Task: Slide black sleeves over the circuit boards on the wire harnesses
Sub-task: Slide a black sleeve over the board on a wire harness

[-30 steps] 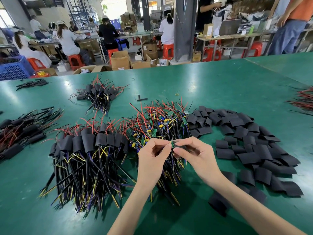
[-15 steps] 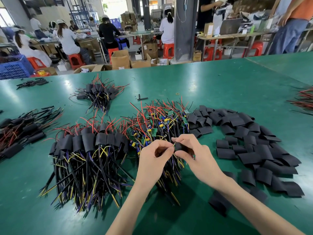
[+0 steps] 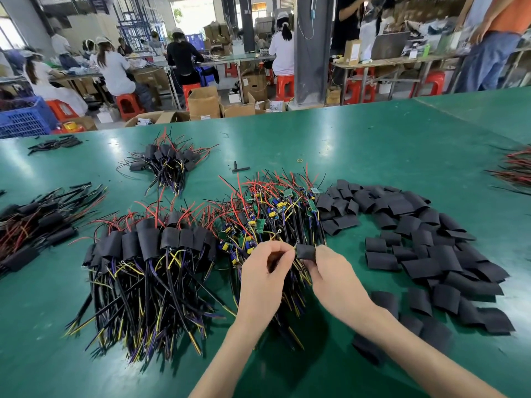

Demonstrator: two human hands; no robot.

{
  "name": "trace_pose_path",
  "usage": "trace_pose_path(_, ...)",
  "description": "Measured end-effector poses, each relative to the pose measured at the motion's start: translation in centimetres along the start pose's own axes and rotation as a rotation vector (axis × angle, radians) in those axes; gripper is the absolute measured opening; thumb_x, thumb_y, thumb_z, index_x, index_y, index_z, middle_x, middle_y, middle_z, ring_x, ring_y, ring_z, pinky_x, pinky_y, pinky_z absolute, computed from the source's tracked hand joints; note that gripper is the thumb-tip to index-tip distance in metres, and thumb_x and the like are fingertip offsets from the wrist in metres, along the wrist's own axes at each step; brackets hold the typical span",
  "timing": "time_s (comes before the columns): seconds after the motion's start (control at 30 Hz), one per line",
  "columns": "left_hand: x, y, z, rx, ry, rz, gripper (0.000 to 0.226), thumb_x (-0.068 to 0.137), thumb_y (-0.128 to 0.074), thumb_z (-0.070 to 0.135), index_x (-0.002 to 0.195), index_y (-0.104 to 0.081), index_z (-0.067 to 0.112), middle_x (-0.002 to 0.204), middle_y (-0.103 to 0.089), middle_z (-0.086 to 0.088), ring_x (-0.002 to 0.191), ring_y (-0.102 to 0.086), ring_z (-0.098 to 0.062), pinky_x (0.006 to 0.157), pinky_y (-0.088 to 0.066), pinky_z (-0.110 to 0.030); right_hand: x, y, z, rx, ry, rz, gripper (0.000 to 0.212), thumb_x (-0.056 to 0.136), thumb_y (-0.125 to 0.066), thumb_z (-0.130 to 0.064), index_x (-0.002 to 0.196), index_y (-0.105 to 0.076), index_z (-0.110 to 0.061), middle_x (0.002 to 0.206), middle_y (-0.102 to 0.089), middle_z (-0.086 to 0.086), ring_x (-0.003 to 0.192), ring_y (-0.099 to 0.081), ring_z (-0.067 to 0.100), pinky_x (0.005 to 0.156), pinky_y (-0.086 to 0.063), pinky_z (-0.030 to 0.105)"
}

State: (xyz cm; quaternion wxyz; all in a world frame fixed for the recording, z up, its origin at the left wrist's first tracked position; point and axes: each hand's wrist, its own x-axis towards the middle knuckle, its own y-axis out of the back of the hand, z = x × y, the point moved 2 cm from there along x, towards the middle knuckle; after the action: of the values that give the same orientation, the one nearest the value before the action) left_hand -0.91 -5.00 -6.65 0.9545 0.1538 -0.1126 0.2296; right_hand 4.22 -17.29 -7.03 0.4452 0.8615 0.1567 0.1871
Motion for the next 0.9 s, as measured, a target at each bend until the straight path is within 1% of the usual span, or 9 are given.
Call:
trace_pose_path(0.13,0.0,0.1,0.4,0.116,-0.137,0.03,0.028,0.087,-0.065,0.005,0.081,-0.06,0.032,0.088,-0.06,0.008,0.079,-0.055,-0.003,0.07,-0.039,-0.009,0.2,0.4,0.1,-0.043,0.042,-0.014,0.011,0.097,-0.041,-0.009,0.087,-0.04,-0.013,0.087,-0.042,0.003,0.087,-0.051,0.03,0.065,-0.027,0.029)
trace_pose_path(0.2,0.1,0.3,0.7,0.195,-0.223,0.068,0.021,0.087,-0.065,0.004,0.083,-0.063,0.025,0.088,-0.057,0.006,0.079,-0.054,-0.005,0.071,-0.039,-0.011,0.3,0.9,0.0,-0.065,0.109,0.041,0.004,0.097,-0.044,-0.01,0.093,-0.046,-0.01,0.093,-0.042,0.005,0.083,-0.05,0.032,0.067,-0.032,0.032)
trace_pose_path(0.3,0.5,1.0,0.7,0.265,-0.271,0.123,0.018,0.088,-0.062,0.003,0.092,-0.059,0.02,0.082,-0.055,0.008,0.074,-0.052,-0.004,0.07,-0.039,-0.014,0.6,2.1,-0.3,-0.02,0.185,0.17,0.015,0.091,-0.057,-0.008,0.105,-0.055,-0.007,0.099,-0.045,0.008,0.065,-0.05,0.032,0.058,-0.041,0.039)
trace_pose_path(0.37,0.7,1.3,0.5,0.3,-0.229,0.053,0.028,0.09,-0.058,0.004,0.107,-0.052,0.025,0.076,-0.053,0.009,0.071,-0.048,-0.003,0.066,-0.035,-0.013,0.8,2.5,-0.4,-0.045,0.256,0.216,0.014,0.087,-0.062,-0.002,0.099,-0.061,-0.008,0.09,-0.049,0.009,0.057,-0.048,0.03,0.053,-0.037,0.035)
trace_pose_path(0.43,0.8,1.2,0.1,0.434,-0.233,-0.108,0.036,0.093,-0.052,0.006,0.122,-0.049,0.027,0.08,-0.048,0.008,0.072,-0.044,-0.006,0.067,-0.033,-0.02,0.8,2.7,-0.1,-0.122,0.285,0.226,0.013,0.083,-0.065,0.0,0.089,-0.065,-0.011,0.082,-0.05,0.007,0.055,-0.045,0.027,0.056,-0.032,0.033)
trace_pose_path(0.5,0.8,1.1,-0.2,0.51,-0.264,-0.249,0.032,0.095,-0.051,0.009,0.123,-0.053,0.023,0.086,-0.041,0.008,0.071,-0.04,-0.008,0.066,-0.032,-0.022,1.0,2.7,0.3,-0.14,0.271,0.213,0.017,0.083,-0.064,0.0,0.083,-0.064,-0.016,0.082,-0.049,0.004,0.06,-0.045,0.025,0.062,-0.031,0.033)
trace_pose_path(0.67,0.8,1.0,0.2,0.35,-0.144,-0.378,0.022,0.091,-0.061,0.013,0.113,-0.059,0.009,0.099,-0.041,0.01,0.062,-0.048,-0.003,0.062,-0.042,-0.012,1.3,3.0,0.8,0.167,0.18,0.169,0.019,0.085,-0.061,-0.001,0.075,-0.062,-0.017,0.081,-0.047,0.0,0.073,-0.045,0.011,0.076,-0.028,0.035)
trace_pose_path(0.73,0.6,0.9,0.4,0.238,-0.067,-0.431,0.023,0.091,-0.06,0.009,0.113,-0.058,0.005,0.106,-0.043,0.003,0.066,-0.052,-0.005,0.062,-0.052,-0.016,1.4,3.2,0.7,0.257,0.148,0.13,0.022,0.084,-0.06,0.002,0.07,-0.061,-0.016,0.08,-0.047,0.001,0.073,-0.043,0.008,0.076,-0.032,0.035)
trace_pose_path(0.9,0.0,0.4,0.6,-0.01,0.066,-0.465,0.044,0.087,-0.059,0.001,0.128,-0.054,0.017,0.102,-0.053,-0.008,0.07,-0.054,-0.007,0.068,-0.057,-0.03,1.4,3.7,0.6,0.383,0.101,0.099,0.028,0.082,-0.06,0.006,0.066,-0.06,-0.017,0.079,-0.046,0.004,0.066,-0.041,0.003,0.064,-0.029,0.014)
